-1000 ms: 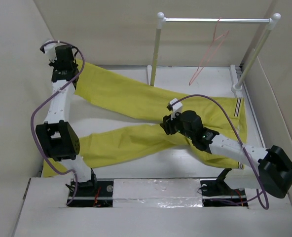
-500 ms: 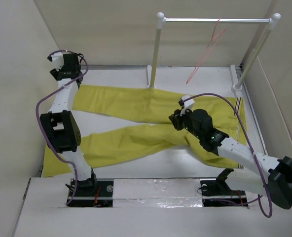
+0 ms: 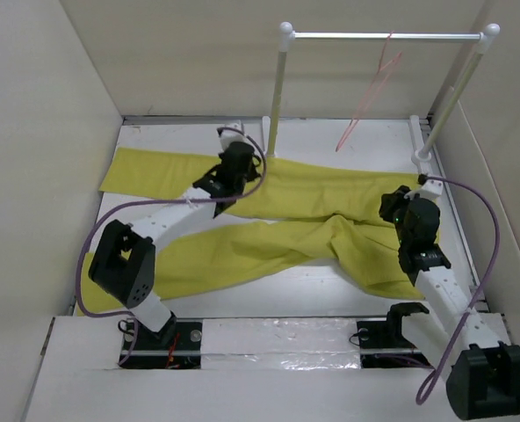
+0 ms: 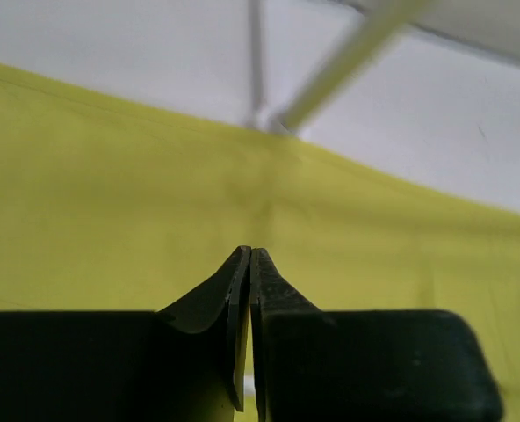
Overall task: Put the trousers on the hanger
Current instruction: Flatten out the trousers at the center of the board.
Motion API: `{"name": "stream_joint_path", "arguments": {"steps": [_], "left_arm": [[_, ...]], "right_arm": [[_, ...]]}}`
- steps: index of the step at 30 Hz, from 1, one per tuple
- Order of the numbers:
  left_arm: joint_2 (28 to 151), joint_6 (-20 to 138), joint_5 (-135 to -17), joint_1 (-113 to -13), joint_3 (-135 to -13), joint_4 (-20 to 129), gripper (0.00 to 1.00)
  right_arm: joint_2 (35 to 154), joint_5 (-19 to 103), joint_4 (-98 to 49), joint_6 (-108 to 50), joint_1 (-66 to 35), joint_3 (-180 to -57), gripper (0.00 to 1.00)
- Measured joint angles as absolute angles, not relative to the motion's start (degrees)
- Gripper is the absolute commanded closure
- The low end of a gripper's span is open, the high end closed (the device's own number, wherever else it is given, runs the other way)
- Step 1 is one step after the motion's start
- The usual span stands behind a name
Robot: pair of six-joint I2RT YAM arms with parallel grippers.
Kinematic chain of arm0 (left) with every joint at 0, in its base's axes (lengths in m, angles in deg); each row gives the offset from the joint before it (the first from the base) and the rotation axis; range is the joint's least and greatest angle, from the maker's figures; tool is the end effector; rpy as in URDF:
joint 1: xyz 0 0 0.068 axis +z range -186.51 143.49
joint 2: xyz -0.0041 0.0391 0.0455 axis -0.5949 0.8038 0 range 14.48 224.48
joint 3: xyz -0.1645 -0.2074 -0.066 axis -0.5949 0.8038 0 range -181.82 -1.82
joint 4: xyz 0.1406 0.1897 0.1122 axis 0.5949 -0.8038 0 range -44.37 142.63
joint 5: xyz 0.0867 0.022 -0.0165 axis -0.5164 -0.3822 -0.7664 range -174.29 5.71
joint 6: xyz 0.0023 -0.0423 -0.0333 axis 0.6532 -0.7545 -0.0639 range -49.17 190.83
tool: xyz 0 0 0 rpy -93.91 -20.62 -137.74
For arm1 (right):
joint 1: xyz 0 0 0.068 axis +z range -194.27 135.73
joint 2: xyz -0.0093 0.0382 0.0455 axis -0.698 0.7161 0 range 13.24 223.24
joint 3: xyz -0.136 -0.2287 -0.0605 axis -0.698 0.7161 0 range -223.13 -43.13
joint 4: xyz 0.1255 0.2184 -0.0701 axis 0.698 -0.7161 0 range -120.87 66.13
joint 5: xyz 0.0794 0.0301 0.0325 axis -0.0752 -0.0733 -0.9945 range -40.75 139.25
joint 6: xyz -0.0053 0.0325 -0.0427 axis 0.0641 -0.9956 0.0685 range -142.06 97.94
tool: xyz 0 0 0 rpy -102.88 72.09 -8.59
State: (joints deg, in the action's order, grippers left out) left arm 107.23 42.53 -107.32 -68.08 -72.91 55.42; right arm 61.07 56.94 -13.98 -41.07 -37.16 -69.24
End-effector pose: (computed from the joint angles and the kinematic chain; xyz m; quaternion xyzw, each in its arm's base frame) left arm 0.3340 -0.1890 0.3080 -0.0933 0.8001 -0.1437 0.5749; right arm 0.1986 0.0199 0.2518 0.1223 0.7660 0.0915 0.6245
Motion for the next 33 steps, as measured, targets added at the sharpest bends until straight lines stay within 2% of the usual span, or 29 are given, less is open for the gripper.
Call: {"name": "stream_joint_path", "arguments": {"steps": [2,5,6,9,12,16,22,23,27,33], "left_arm": [[104.6,41.8,-105.0,-74.0,-66.2,60.0,0.99],[101.7,41.4,-103.5,-79.6,-58.9,64.4,0.93],[100.8,41.4,-103.5,-81.2,-56.8,65.6,0.86],[97.5,41.8,-103.8,-85.9,-52.0,68.4,0.74],[92.7,42.3,-104.0,-90.7,-47.7,71.2,0.69],[85.6,43.3,-103.8,-94.7,-42.5,74.2,0.68],[76.6,47.2,-103.8,-94.9,-36.0,76.7,0.68],[75.7,48.2,-103.8,-95.0,-35.2,77.5,0.69],[73.5,51.2,-103.7,-95.1,-31.6,80.4,0.84],[73.4,52.5,-101.7,-95.1,-29.0,82.1,0.87]], "right_arm": [[61.4,57.1,-14.1,-42.8,-41.6,-68.4,0.54],[65.3,54.2,-12.9,-44.5,-46.8,-68.4,0.46],[67.2,52.3,-12.4,-45.2,-49.3,-68.5,0.44],[73.4,49.2,-10.5,-47.4,-57.9,-68.8,0.41],[81.2,47.0,-9.0,-48.9,-64.3,-71.2,0.35],[92.4,46.1,-10.7,-49.1,-66.8,-81.0,0.34],[102.6,45.3,-13.0,-47.8,-68.0,-94.4,0.32],[103.5,45.2,-13.5,-47.6,-68.3,-95.5,0.31],[106.9,45.3,-17.0,-46.9,-69.4,-99.4,0.30],[110.7,46.6,-23.6,-46.2,-69.6,-105.5,0.28]]}}
